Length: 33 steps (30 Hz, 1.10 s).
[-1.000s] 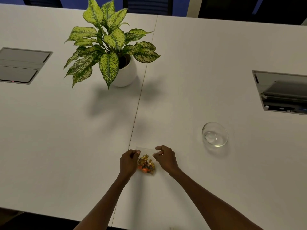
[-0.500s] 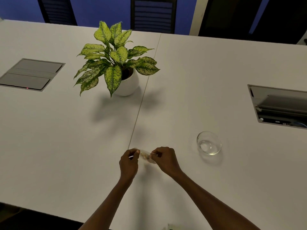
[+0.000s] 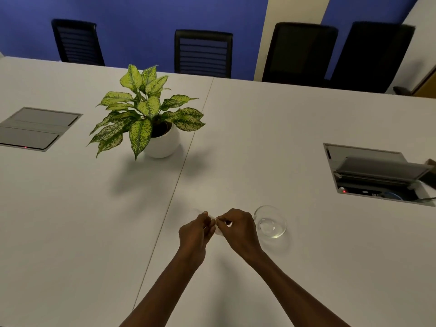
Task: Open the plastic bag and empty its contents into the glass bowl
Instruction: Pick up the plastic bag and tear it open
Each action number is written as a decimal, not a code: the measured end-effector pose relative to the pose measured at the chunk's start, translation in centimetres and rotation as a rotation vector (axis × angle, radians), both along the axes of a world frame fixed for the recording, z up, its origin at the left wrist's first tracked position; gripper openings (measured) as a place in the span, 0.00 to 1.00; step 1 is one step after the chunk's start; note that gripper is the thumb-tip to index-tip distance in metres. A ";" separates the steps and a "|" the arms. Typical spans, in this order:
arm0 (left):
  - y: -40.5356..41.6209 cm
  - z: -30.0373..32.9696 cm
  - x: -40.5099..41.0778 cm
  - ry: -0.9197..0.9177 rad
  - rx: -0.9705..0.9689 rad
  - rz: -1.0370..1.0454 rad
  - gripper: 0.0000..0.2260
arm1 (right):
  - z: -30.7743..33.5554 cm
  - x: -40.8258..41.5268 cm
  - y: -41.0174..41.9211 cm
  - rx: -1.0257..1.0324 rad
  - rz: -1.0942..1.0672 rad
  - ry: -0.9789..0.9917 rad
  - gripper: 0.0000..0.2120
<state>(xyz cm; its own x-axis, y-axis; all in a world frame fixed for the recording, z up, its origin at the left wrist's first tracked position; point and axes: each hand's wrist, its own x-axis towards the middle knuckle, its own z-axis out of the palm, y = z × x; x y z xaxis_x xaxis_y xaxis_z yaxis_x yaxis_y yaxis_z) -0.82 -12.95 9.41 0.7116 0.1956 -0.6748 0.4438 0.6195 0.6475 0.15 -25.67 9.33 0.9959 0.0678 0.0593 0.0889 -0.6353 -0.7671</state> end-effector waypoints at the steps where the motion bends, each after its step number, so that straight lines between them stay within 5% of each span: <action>1: -0.6 0.4 0.2 -0.004 -0.011 -0.008 0.08 | 0.3 0.1 -0.7 0.013 -0.010 -0.014 0.06; 19: -6.3 4.1 3.5 -0.445 0.285 -0.375 0.08 | 4.5 2.5 -7.3 0.268 -0.076 -0.001 0.06; 33: -5.6 4.9 4.1 -0.434 0.041 -0.358 0.08 | 6.8 3.2 -7.2 0.423 -0.038 0.077 0.06</action>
<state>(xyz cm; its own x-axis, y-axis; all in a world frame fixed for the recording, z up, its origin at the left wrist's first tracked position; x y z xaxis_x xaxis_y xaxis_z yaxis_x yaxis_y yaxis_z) 3.28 -18.60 14.28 0.9491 -0.0889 -0.3020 0.3088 0.4500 0.8379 3.33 -32.84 16.15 0.9999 0.0166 -0.0005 0.0040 -0.2653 -0.9642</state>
